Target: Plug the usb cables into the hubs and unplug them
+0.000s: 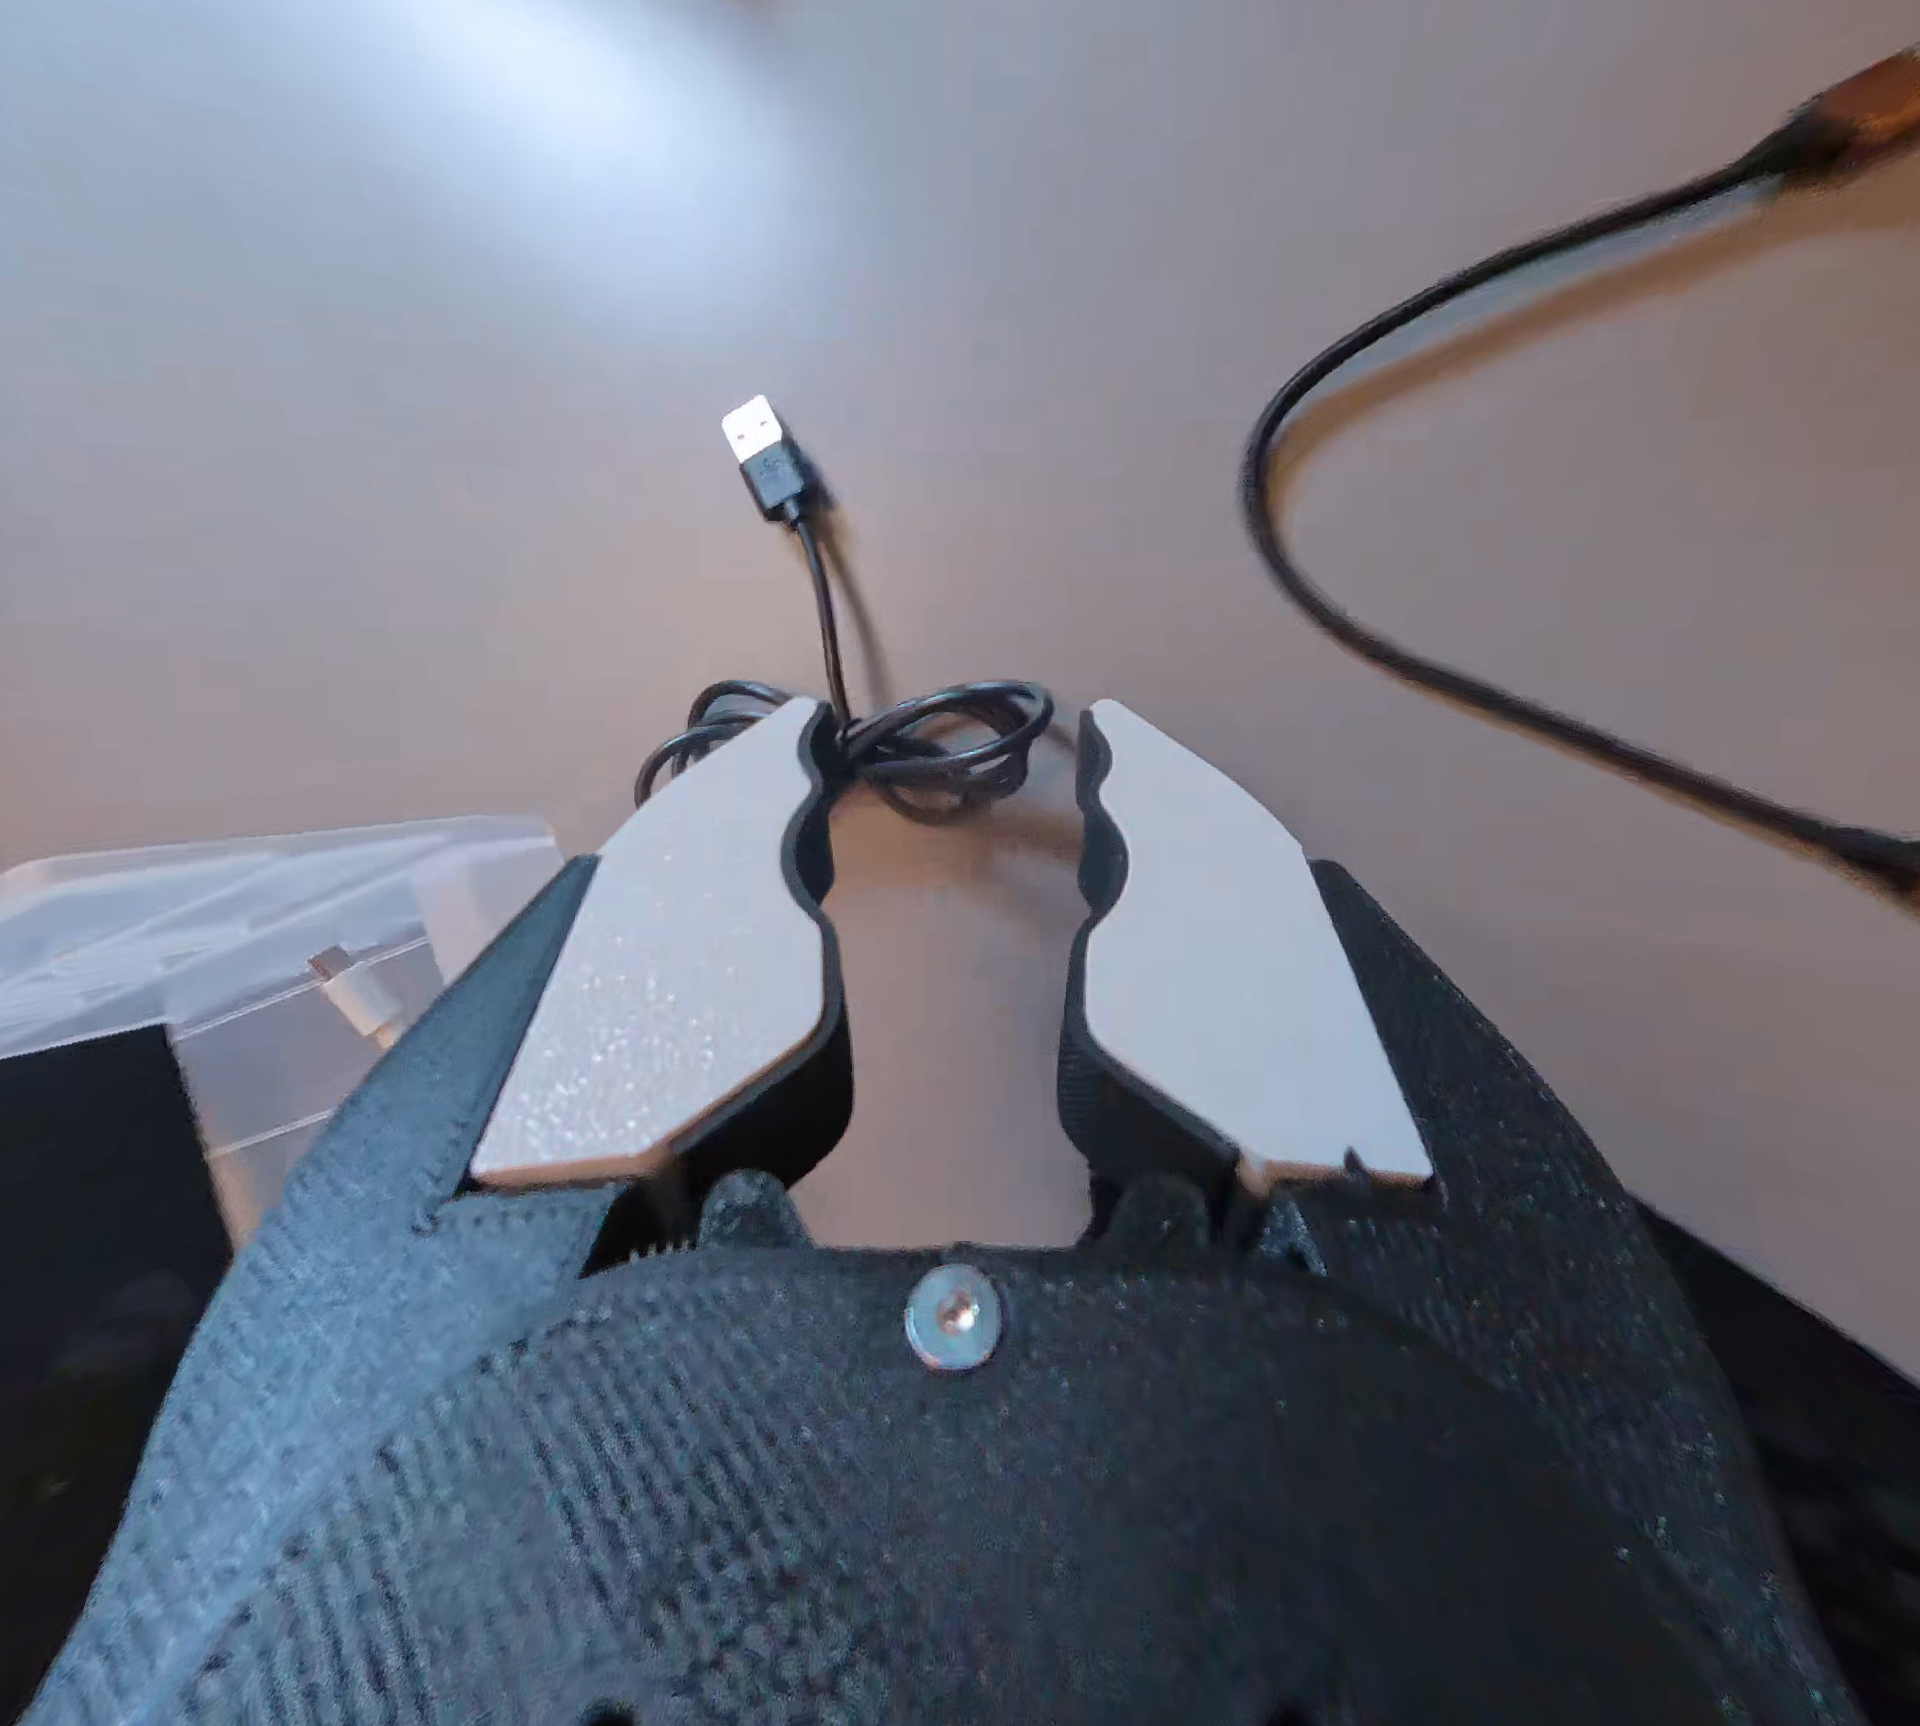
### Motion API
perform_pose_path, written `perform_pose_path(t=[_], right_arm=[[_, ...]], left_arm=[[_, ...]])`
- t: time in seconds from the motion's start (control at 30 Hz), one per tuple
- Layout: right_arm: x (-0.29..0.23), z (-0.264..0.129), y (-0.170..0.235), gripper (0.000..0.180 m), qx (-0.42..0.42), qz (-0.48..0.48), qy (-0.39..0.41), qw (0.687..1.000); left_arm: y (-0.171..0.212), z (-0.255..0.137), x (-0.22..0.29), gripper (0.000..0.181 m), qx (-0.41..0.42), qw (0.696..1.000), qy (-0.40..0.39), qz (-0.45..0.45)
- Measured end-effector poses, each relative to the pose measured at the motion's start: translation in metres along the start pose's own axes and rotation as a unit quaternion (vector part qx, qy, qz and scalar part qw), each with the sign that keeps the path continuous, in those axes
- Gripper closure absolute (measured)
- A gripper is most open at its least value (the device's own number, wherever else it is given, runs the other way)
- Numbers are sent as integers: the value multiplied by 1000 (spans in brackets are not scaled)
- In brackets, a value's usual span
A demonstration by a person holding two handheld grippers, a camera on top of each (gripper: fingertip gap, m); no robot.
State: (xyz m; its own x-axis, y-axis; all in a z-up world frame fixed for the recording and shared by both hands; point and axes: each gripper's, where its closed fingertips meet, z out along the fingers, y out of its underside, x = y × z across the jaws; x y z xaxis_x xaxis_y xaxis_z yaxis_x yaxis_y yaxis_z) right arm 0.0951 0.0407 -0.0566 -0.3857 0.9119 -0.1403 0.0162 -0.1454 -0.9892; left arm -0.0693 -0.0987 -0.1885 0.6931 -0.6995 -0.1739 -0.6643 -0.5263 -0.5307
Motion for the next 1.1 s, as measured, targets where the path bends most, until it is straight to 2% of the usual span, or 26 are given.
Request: perform_pose_path(t=[0.1, 0.2, 0.27, 0.37, 0.43, 0.5, 0.57, 0.67, 0.77, 0.97, 1.1], right_arm=[[-1, 2, 2, 108, -4, 0, -1, 1000], [1, 1, 4, 108, -7, 2, 1, 1000], [2, 0, 3, 108, -7, 2, 3, 1000], [3, -2, 2, 108, -4, 3, 2, 1000], [2, -1, 2, 108, -4, 3, 1, 1000], [1, -1, 2, 108, -6, 2, -1, 1000], [0, 0, 3, 108, -8, 1, -2, 1000], [-1, 2, 4, 108, -10, -2, -1, 1000], [-1, 2, 4, 108, -10, 0, -1, 1000], [1, 4, 8, 108, -16, 6, -1, 1000], [1, 5, 10, 108, -18, 7, -3, 1000]], left_arm=[[28, 24, -8, 137, -94, 993, -43, 64], [22, 23, -8, 144, -99, 992, -36, 66], [4, 6, -8, 145, -64, 994, -43, 73], [-24, -41, -14, 146, -5, 996, -61, 58], [-27, -83, -41, 175, 8, 990, -133, 54], [-15, -116, -67, 176, 1, 983, -181, 22], [15, -137, -97, 177, -65, 965, -254, -9], [43, -135, -114, 179, -108, 948, -299, -25], [65, -130, -124, 164, -134, 933, -330, -58], [56, -103, -100, 154, -91, 960, -255, -66], [12, -60, -39, 148, -6, 994, -103, -47]])
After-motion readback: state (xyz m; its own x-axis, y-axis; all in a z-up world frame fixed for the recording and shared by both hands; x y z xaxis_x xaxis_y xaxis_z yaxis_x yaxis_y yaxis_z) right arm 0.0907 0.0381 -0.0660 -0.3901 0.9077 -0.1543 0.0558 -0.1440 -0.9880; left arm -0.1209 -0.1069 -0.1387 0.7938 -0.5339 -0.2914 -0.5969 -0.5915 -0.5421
